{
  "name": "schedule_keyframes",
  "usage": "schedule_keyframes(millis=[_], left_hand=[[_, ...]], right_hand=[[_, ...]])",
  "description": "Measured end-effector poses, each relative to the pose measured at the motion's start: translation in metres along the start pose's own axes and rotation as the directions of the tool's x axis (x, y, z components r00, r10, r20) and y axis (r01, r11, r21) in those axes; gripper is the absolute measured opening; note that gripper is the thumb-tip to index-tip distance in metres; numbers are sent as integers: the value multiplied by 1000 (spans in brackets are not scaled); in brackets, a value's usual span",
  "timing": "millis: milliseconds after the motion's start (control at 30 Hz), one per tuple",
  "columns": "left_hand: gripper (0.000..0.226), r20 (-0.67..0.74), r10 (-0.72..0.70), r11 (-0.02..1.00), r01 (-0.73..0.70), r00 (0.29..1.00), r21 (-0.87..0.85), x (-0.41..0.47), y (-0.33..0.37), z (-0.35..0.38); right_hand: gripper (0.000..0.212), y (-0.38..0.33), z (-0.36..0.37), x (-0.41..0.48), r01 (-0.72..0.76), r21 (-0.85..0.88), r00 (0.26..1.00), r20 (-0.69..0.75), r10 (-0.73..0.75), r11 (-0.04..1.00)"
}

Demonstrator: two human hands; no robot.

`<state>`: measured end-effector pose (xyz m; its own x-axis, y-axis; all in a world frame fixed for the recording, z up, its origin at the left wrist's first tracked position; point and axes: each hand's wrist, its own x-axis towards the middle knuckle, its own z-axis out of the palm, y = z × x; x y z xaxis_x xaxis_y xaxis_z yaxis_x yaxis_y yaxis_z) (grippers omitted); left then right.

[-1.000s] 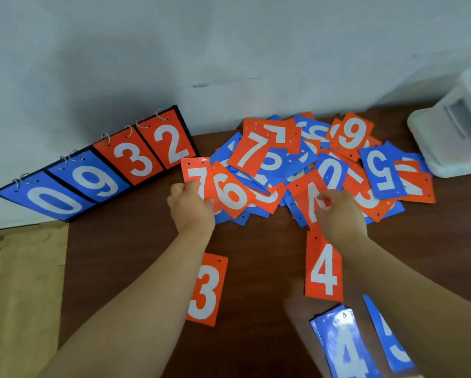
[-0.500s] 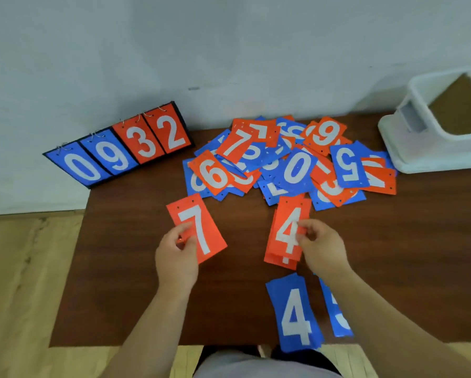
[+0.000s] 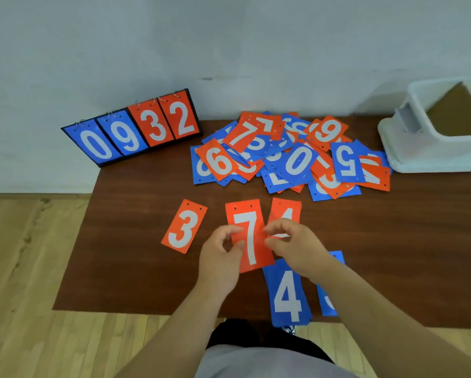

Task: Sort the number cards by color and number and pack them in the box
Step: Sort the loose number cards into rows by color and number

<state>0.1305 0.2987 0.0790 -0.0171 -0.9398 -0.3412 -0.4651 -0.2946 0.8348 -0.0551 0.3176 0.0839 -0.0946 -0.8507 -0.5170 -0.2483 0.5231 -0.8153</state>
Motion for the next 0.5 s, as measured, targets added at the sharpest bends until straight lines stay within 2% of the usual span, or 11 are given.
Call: schedule_keyframes(millis=[67, 200, 400, 500], left_hand=[[21, 49, 26, 1000, -25, 998, -3, 3, 6, 5], [23, 221, 94, 996, -91, 971, -25, 15, 17, 30], [27, 471, 160, 979, -200, 867, 36, 12, 45, 91], [35, 581, 146, 962, -252, 800, 105, 11, 53, 121]], right_hand=[[16, 2, -2, -6, -27, -5, 995, -94, 27, 1000], [19, 23, -20, -24, -53, 127, 969, -234, 82, 991], [20, 61, -68, -56, -102, 245, 892, -406, 198, 964], [25, 82, -97, -61, -89, 260, 857, -473, 207, 962]])
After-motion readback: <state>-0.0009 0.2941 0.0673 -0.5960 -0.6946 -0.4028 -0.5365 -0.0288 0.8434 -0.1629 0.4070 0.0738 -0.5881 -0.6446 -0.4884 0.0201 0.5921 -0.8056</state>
